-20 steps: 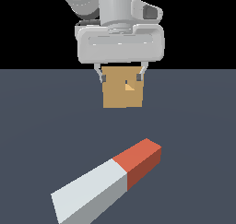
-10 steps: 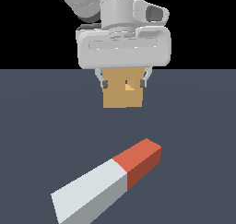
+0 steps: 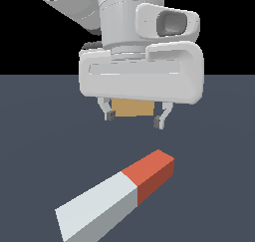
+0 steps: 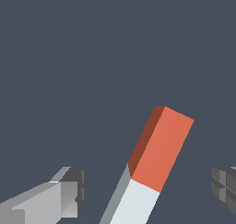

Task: Insert the peg into the horizontal hole in a box.

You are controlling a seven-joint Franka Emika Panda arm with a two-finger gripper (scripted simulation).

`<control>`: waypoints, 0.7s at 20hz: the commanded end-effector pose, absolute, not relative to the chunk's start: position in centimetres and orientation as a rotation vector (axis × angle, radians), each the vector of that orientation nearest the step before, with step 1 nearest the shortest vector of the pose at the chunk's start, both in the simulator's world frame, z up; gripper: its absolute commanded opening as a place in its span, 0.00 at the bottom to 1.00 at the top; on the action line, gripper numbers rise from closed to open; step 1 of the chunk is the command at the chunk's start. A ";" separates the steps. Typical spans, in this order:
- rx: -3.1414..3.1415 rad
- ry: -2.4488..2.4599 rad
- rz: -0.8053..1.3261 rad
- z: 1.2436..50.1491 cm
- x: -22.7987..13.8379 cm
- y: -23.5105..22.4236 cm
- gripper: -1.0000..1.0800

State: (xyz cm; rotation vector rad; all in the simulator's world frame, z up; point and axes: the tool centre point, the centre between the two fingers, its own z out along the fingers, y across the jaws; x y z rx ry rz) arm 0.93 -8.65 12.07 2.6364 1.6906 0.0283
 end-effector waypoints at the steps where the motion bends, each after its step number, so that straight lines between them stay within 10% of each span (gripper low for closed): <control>1: 2.727 1.542 0.021 10.8 0.3 -11.0 0.96; 14: 2.948 1.082 0.000 7.2 -3.5 -17.1 0.96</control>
